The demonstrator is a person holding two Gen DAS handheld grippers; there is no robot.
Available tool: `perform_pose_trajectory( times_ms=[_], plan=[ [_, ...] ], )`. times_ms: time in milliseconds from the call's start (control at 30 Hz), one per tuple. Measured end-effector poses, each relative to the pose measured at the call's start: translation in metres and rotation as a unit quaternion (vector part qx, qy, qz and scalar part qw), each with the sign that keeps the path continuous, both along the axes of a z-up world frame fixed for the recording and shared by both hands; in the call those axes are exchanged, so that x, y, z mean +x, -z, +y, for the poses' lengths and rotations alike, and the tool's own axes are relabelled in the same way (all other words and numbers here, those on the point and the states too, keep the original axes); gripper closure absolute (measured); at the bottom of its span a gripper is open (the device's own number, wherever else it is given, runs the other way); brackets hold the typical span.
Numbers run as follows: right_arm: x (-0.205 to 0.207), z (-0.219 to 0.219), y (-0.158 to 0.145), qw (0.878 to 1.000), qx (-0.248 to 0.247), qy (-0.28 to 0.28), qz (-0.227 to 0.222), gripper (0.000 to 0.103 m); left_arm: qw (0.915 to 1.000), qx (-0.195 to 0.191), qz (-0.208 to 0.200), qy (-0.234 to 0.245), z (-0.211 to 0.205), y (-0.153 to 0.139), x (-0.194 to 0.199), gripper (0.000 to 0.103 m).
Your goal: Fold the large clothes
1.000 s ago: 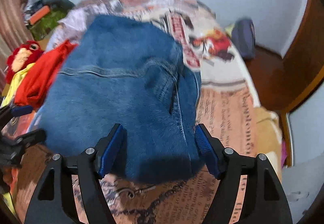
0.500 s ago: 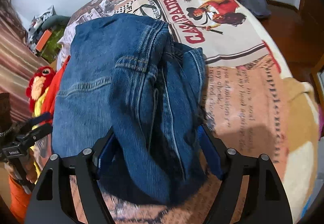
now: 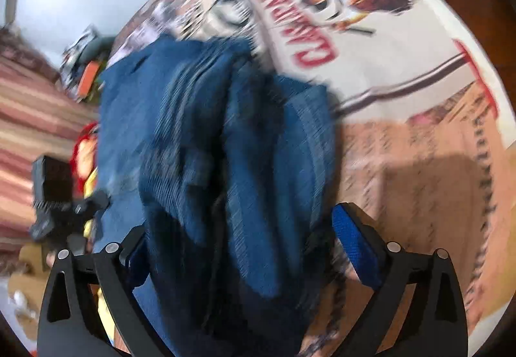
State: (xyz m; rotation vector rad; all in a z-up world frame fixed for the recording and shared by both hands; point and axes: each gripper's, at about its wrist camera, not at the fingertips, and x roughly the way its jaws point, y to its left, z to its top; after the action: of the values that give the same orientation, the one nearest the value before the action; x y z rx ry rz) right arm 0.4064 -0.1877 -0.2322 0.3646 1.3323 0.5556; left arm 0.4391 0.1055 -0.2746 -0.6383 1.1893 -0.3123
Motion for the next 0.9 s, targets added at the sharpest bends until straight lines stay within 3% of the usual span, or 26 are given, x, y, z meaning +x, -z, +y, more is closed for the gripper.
perform_pose_trajectory(
  times_ms=[67,167,267,367,400,467,567,633,733,900],
  plan=[
    [0.005,0.0,0.01,0.999,0.032,0.001,0.027,0.004,1.0,0.006,-0.005,0.006,-0.005,-0.001,0.004,0.0],
    [0.002,0.002,0.01,0.999,0.038,0.003,0.019,0.006,0.9997,0.011,-0.014,0.018,-0.011,-0.001,0.006,0.0],
    [-0.001,0.002,0.009,0.998,0.052,0.011,0.024,0.016,0.9995,0.004,-0.021,0.023,-0.014,-0.002,0.01,0.0],
    [-0.006,0.008,0.004,0.998,0.054,0.023,0.032,0.029,0.9986,-0.033,-0.032,0.026,-0.018,-0.008,0.011,0.002],
    [-0.009,0.009,-0.001,0.998,0.05,0.024,0.029,0.032,0.9971,-0.06,-0.034,0.03,-0.02,-0.008,0.012,0.011],
    [-0.012,0.013,-0.009,0.998,0.041,0.028,0.024,0.044,0.9975,-0.06,-0.031,0.019,-0.025,-0.009,0.022,0.017],
    [-0.015,0.019,-0.024,0.999,0.024,0.032,0.009,0.058,0.9983,-0.048,-0.03,0.014,-0.024,-0.014,0.019,0.042],
    [-0.02,0.022,-0.036,0.999,0.02,0.031,0.0,0.063,0.9966,-0.078,-0.025,0.006,-0.012,-0.017,0.016,0.058],
    [-0.027,0.028,-0.052,1.0,0.021,0.021,-0.008,0.067,0.9936,-0.108,-0.026,-0.021,0.003,-0.028,0.006,0.061],
    [-0.05,0.061,-0.088,0.999,0.007,-0.005,-0.035,0.069,0.9957,-0.062,-0.064,-0.026,0.017,-0.077,-0.019,0.062]
  ],
)
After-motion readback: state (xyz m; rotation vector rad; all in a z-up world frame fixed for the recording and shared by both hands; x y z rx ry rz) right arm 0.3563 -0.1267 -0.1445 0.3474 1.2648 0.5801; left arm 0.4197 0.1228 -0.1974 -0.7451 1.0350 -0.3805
